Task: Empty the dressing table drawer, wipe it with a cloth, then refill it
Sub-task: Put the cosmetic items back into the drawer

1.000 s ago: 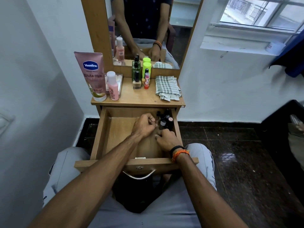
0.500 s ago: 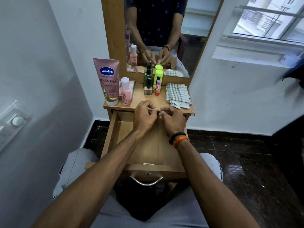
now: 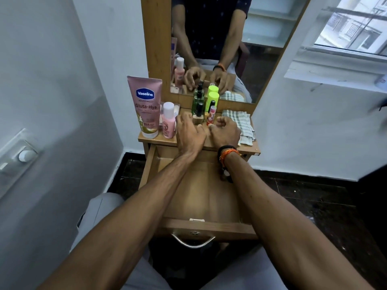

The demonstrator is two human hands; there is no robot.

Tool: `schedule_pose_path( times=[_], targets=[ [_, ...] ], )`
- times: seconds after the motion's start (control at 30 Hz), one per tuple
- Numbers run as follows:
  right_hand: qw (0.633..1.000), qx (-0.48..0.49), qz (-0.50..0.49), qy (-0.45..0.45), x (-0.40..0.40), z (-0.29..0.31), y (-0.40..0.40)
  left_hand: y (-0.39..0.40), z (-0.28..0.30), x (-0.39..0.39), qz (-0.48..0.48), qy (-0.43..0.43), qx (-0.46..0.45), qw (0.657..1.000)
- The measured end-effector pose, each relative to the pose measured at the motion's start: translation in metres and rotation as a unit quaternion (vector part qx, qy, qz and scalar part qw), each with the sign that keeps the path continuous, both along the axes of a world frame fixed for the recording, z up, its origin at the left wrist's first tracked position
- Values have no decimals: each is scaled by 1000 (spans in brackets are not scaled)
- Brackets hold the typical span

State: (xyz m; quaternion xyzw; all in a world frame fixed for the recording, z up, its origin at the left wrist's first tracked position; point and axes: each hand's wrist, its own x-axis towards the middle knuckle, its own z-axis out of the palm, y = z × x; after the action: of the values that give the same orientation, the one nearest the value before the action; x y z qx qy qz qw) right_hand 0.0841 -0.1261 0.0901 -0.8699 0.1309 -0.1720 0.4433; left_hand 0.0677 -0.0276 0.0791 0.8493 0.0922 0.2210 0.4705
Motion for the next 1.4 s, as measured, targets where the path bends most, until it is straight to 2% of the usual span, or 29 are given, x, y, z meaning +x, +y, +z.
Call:
schedule_pose_path(
  times=[0.3,0.8,1.17,1.3,1.4],
  targets=[
    [998,-40,-13,-39,17,-15,8,-3,0,13,-2,22,43,999],
    [998,-26,-29,-58,19,-16,9,-5,-2,24,24,51,82,995],
    [994,13,-6,-108,-68,-20,-25,-13,3,28,41,65,100,992],
    [995,13,23,-93,-96,-34,-33,-11,3,21,25,42,97,994],
    [998,-14,45,-47,-113,-45,-36,-9,4,7,-5,8,76,997]
  ],
)
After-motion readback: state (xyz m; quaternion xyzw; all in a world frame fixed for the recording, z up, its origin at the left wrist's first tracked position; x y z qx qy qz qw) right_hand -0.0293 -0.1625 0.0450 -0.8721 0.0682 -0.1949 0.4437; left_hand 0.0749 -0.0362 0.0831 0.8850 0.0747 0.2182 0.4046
